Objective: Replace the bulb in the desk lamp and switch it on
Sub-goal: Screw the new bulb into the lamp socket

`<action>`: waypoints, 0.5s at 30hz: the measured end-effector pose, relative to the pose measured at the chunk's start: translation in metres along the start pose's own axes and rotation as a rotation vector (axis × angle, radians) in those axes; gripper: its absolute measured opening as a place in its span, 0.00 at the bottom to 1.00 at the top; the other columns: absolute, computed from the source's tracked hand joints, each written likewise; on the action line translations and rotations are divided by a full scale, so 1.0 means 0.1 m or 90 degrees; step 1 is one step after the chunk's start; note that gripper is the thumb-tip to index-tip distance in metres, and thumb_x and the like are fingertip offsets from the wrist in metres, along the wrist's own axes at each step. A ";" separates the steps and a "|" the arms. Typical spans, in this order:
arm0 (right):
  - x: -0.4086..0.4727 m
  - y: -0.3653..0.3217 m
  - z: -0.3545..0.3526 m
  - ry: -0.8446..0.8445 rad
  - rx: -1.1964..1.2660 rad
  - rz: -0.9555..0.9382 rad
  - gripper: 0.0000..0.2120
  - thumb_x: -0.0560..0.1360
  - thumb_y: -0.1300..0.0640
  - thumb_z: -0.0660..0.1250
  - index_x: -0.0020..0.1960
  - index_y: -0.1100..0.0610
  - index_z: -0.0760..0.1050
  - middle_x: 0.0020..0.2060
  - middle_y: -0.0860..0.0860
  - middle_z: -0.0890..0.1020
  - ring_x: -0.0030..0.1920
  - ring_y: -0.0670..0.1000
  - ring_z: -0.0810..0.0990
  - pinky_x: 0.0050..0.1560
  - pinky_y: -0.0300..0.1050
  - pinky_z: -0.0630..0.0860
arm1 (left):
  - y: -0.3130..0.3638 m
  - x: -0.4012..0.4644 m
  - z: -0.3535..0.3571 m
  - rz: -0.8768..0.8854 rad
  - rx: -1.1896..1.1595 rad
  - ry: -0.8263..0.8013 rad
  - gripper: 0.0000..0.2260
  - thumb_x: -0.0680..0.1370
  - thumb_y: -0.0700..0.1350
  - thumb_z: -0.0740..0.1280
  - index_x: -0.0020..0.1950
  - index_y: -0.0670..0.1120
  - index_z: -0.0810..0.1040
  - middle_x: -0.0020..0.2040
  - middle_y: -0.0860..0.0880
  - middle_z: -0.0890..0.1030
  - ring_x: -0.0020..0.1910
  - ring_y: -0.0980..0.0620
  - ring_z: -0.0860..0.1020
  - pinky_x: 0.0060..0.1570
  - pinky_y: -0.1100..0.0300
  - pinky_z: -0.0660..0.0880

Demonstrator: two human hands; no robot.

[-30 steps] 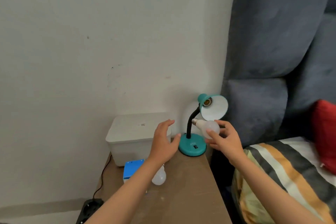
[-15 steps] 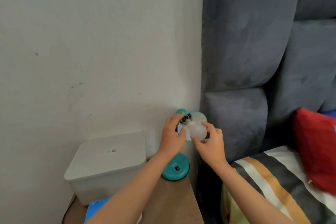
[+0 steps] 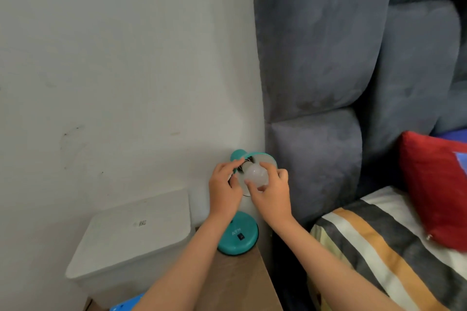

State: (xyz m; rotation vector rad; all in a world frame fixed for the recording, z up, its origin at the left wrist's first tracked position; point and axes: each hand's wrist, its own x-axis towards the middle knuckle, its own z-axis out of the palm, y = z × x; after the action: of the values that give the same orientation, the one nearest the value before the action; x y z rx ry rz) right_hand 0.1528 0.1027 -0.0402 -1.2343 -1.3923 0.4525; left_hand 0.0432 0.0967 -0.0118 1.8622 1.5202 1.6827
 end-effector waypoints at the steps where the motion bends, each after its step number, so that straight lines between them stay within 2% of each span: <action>1: 0.00 0.00 0.01 0.002 -0.003 0.019 0.25 0.70 0.52 0.72 0.64 0.55 0.69 0.50 0.52 0.68 0.43 0.54 0.79 0.40 0.32 0.73 | 0.00 0.00 -0.01 -0.003 -0.002 -0.005 0.21 0.73 0.27 0.60 0.57 0.48 0.79 0.51 0.48 0.78 0.47 0.70 0.73 0.48 0.80 0.67; 4: 0.00 -0.02 0.01 0.015 0.022 0.065 0.25 0.72 0.48 0.69 0.64 0.56 0.67 0.50 0.53 0.71 0.46 0.55 0.79 0.43 0.38 0.72 | 0.00 0.00 -0.03 -0.009 -0.017 -0.017 0.21 0.73 0.27 0.60 0.56 0.50 0.79 0.51 0.47 0.78 0.48 0.70 0.73 0.49 0.79 0.67; 8: -0.06 -0.02 0.01 -0.014 0.010 -0.005 0.26 0.70 0.57 0.72 0.65 0.54 0.66 0.56 0.54 0.67 0.50 0.50 0.73 0.49 0.37 0.76 | 0.01 0.01 -0.03 -0.016 -0.029 -0.024 0.22 0.73 0.28 0.61 0.54 0.53 0.78 0.50 0.48 0.78 0.48 0.69 0.74 0.49 0.79 0.68; 10: -0.07 -0.03 0.00 -0.020 0.009 0.006 0.24 0.71 0.58 0.71 0.64 0.53 0.68 0.55 0.54 0.69 0.48 0.52 0.77 0.46 0.30 0.74 | 0.01 0.01 -0.03 -0.018 -0.031 -0.027 0.21 0.73 0.28 0.61 0.55 0.52 0.79 0.50 0.48 0.78 0.48 0.69 0.74 0.49 0.79 0.68; 12: -0.05 -0.05 -0.01 -0.001 0.028 0.058 0.22 0.72 0.55 0.70 0.63 0.55 0.69 0.53 0.55 0.74 0.44 0.53 0.80 0.40 0.28 0.71 | 0.02 0.01 -0.03 -0.020 -0.029 -0.031 0.20 0.73 0.28 0.61 0.55 0.50 0.79 0.51 0.47 0.78 0.48 0.66 0.75 0.49 0.79 0.67; 14: -0.02 -0.07 -0.01 0.021 0.051 0.101 0.22 0.73 0.51 0.69 0.63 0.59 0.70 0.52 0.55 0.78 0.50 0.53 0.80 0.42 0.31 0.70 | 0.02 0.02 -0.03 -0.020 -0.024 -0.034 0.20 0.73 0.28 0.61 0.55 0.49 0.79 0.51 0.47 0.78 0.48 0.63 0.75 0.50 0.79 0.67; 15: -0.01 -0.09 -0.01 0.028 0.047 0.101 0.23 0.73 0.51 0.69 0.63 0.60 0.70 0.53 0.54 0.78 0.52 0.51 0.78 0.42 0.30 0.68 | 0.02 0.02 -0.03 -0.019 -0.023 -0.035 0.20 0.73 0.28 0.61 0.55 0.49 0.79 0.51 0.47 0.78 0.49 0.62 0.75 0.50 0.79 0.67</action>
State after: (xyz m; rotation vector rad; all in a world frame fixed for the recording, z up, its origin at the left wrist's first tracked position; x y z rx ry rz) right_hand 0.1498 0.0980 -0.0335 -1.2918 -1.2354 0.5785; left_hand 0.0408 0.0962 -0.0081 1.8431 1.4789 1.6209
